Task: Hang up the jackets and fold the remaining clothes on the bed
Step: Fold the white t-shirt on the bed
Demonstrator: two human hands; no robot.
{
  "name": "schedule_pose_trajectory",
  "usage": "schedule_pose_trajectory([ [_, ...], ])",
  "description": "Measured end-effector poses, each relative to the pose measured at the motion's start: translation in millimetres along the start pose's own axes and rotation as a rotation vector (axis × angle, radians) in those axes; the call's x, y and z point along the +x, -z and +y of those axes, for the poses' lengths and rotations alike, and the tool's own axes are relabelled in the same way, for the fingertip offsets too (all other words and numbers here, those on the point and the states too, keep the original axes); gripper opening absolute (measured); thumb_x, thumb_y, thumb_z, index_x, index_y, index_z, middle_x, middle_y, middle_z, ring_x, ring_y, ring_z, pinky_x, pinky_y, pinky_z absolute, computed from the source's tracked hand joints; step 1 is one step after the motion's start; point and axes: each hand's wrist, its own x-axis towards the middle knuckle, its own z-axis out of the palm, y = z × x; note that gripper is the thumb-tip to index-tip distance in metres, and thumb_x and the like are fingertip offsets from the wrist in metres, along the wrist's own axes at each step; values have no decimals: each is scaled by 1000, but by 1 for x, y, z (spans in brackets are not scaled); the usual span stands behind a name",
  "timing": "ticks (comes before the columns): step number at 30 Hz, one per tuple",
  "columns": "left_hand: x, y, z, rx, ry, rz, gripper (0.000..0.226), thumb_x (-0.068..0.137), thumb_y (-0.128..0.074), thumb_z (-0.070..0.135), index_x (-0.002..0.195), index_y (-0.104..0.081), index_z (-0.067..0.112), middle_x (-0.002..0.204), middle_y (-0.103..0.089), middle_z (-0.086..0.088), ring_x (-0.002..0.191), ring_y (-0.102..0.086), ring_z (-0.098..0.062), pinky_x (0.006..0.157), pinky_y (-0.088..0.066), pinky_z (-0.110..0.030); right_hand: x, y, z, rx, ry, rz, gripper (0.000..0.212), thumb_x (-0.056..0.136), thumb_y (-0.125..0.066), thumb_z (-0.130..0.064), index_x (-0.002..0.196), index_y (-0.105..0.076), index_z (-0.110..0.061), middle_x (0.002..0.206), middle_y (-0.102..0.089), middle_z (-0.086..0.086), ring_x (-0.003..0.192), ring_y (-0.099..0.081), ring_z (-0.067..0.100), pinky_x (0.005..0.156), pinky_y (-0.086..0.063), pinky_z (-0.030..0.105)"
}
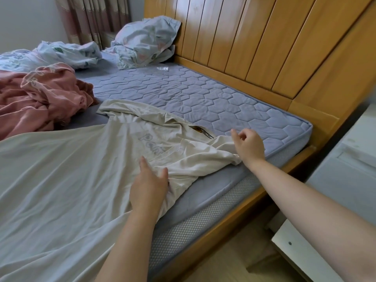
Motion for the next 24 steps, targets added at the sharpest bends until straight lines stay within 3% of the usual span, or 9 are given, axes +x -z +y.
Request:
schedule_pose_trajectory([
  [2, -8, -1, 4, 100, -17, -44, 80, 92, -49, 52, 153, -8, 20, 134, -53, -10, 118, -53, -32, 82, -42, -35, -22, 6, 12, 71, -69, -176, 37, 86, -63, -47, 83, -54, -11, 81, -55, -1, 74, -52, 14, 61, -38, 25],
  [4, -13, -4, 5, 147, -32, -91, 85, 88, -50, 57, 153, -8, 22, 133, -56, -8, 119, -53, -30, 80, -42, -34, -39, 8, 24, 68, -151, -324, 48, 76, -74, -48, 104, -53, -15, 97, -55, -4, 86, -55, 12, 71, -43, 23],
  [6, -16, -7, 4, 104, -68, -95, 82, 87, -56, 46, 152, -11, 24, 113, -65, -6, 107, -58, -28, 77, -42, -33, -44, 4, 33, 18, -157, -308, 47, 75, -77, -38, 109, -54, -15, 102, -57, -3, 93, -56, 15, 76, -43, 25],
  [9, -21, -13, 1, 3, -151, -45, 67, 89, -49, 22, 150, -23, 26, 89, -65, -4, 86, -59, -24, 71, -44, -33, -43, 2, 30, 3, -150, -142, 4, 86, -65, -18, 88, -65, -15, 94, -66, 5, 87, -60, 20, 70, -39, 24],
  [12, -26, -14, -7, -254, -110, -29, 53, 92, -50, 12, 142, -41, 25, 67, -54, 2, 65, -52, -14, 60, -40, -25, -31, 4, 29, 133, -219, -123, 16, 90, -60, -8, 99, -72, -6, 96, -67, 4, 91, -59, 17, 78, -43, 24],
  [14, -22, -10, -16, -539, 50, -67, 48, 90, -58, 9, 135, -50, 24, 75, -55, -1, 65, -53, -11, 64, -45, -21, -18, 10, 27, 409, -372, -217, 19, 92, -58, -4, 106, -68, 2, 93, -68, 6, 90, -59, 18, 80, -48, 24],
  [17, -16, -3, -29, -842, 215, -161, 49, 89, -63, 9, 132, -52, 28, 115, -61, -7, 98, -64, -19, 91, -52, -36, 1, 24, 24, 742, -528, -446, 21, 98, -44, -2, 89, -63, -4, 78, -64, 5, 76, -56, 18, 66, -48, 24],
  [20, -15, -1, -31, -845, 211, -178, 48, 88, -64, 8, 130, -53, 29, 109, -67, -11, 98, -66, -23, 93, -52, -45, 19, 34, 27, 527, -426, -634, 27, 100, -41, -5, 81, -60, -9, 78, -58, 7, 72, -52, 17, 67, -42, 27],
  [24, -13, -3, -29, -749, 196, -172, 43, 89, -64, 11, 126, -54, 32, 83, -71, -5, 69, -62, -16, 72, -53, -32, 37, 41, 19, -211, -93, -725, 36, 90, -46, 3, 66, -60, -21, 74, -57, -2, 77, -50, 16, 77, -40, 29],
])
